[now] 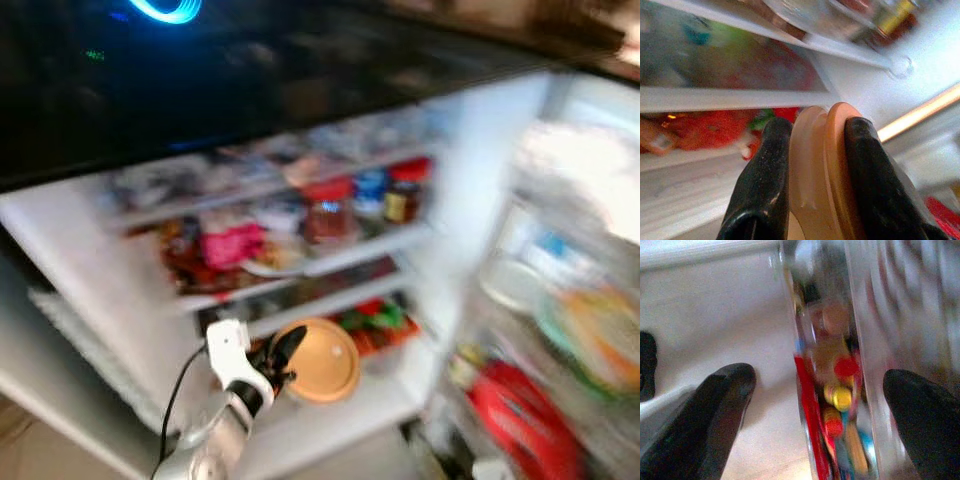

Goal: Restocking fridge

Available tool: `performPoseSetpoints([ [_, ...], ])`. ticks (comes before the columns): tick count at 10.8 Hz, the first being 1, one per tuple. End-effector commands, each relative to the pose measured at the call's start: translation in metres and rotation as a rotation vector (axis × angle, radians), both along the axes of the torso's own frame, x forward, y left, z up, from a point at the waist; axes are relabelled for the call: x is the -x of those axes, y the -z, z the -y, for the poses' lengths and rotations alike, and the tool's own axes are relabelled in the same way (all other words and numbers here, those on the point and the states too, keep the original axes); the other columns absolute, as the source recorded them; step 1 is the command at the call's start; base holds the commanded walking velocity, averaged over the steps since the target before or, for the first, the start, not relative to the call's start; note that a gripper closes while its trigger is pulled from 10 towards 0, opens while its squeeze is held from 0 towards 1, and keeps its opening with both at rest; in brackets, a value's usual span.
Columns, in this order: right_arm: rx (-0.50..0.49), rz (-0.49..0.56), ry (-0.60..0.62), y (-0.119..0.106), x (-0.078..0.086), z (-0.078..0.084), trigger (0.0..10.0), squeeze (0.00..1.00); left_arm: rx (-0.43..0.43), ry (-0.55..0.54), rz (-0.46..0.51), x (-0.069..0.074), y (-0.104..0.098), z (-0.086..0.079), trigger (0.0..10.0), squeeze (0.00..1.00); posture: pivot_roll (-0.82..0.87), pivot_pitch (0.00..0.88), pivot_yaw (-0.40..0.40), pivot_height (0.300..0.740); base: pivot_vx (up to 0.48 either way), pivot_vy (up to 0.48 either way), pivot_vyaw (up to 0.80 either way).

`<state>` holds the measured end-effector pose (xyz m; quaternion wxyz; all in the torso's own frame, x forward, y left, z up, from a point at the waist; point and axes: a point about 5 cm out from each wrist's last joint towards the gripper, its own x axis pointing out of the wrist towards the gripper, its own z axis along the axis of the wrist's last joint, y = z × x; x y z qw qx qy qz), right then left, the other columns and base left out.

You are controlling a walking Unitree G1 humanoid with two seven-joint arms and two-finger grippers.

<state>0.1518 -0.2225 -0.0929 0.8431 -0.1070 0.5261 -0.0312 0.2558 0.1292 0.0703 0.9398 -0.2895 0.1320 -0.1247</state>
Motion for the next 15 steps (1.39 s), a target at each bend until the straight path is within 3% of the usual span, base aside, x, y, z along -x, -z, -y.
performPoseSetpoints([
  [1,-0.007,0.011,-0.008,0.0,-0.002,-0.003,10.0,0.0,0.007,-0.001,0.015,-0.001,-0.003,0.002,10.0,0.0,0.01,0.0,0.017,0.74,0.274,0.0,0.0],
  [8,-0.026,0.005,-0.019,0.0,-0.002,-0.004,10.0,0.0,0.005,0.026,0.019,0.002,-0.004,0.007,10.0,0.0,0.02,0.0,0.018,0.74,0.274,0.0,0.0],
  [15,-0.041,0.014,-0.026,0.0,-0.003,-0.005,10.0,0.0,0.072,0.079,0.015,0.008,-0.004,0.014,10.0,0.0,0.02,0.0,0.018,0.74,0.0,0.0,0.0],
])
